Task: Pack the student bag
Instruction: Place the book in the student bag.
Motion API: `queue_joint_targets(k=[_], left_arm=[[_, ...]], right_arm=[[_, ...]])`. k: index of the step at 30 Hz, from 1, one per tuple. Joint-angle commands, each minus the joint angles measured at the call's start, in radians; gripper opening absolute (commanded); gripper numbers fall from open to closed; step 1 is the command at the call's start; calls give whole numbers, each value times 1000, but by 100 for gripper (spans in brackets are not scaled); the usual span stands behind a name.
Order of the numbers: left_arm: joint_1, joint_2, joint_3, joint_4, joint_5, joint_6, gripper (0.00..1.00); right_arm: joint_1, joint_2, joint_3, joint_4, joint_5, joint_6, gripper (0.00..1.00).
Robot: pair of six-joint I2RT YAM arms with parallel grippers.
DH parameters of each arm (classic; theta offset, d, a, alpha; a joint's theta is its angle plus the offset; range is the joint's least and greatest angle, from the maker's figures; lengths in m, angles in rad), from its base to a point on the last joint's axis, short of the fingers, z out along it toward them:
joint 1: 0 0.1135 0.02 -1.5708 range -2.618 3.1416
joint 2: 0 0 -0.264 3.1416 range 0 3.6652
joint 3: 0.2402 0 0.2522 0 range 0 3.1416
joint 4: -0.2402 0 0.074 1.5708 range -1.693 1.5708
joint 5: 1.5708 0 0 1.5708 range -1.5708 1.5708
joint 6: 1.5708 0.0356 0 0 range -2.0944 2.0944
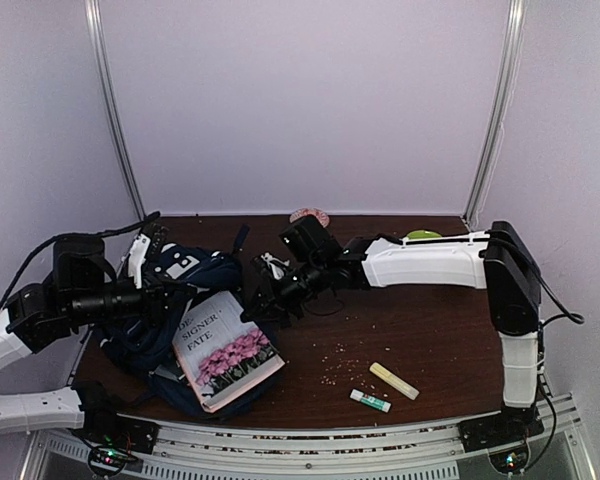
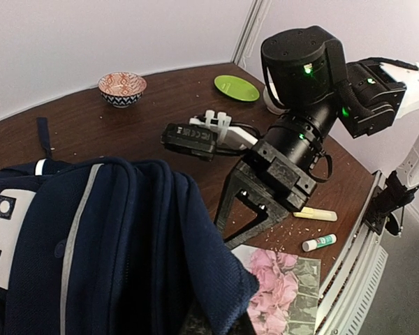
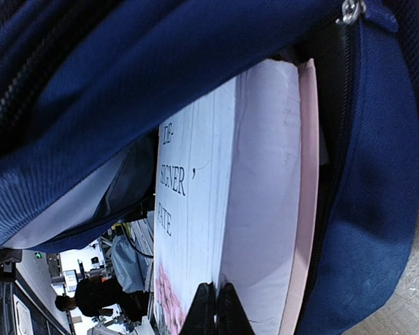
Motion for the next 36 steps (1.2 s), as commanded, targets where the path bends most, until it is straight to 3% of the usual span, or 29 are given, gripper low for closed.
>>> queue_joint_targets(k=[1,9,21,31,32,33,36], left_arm=[[1,-60,21,108,-48,13,0],[1,-55,50,74,-52,21,0],[1,23,67,124,67,11,0],[0,61,71,163,126,5,0],[-1,62,66,166,116,3,0],[0,62,61,170,104,1,0],[0,60,36,195,57,-6,0]], right_arm=[[-23,-66,-44,79,38,7,0],[-49,-108,-168,202,105,82,0],[-30,41,34,178,47,113,0],[-53,133,114,228,93,169,0],[-52,134,118,237,85,173,3],[-51,122,115,253,78,173,17],[-52,52,67,251,112,144,45]])
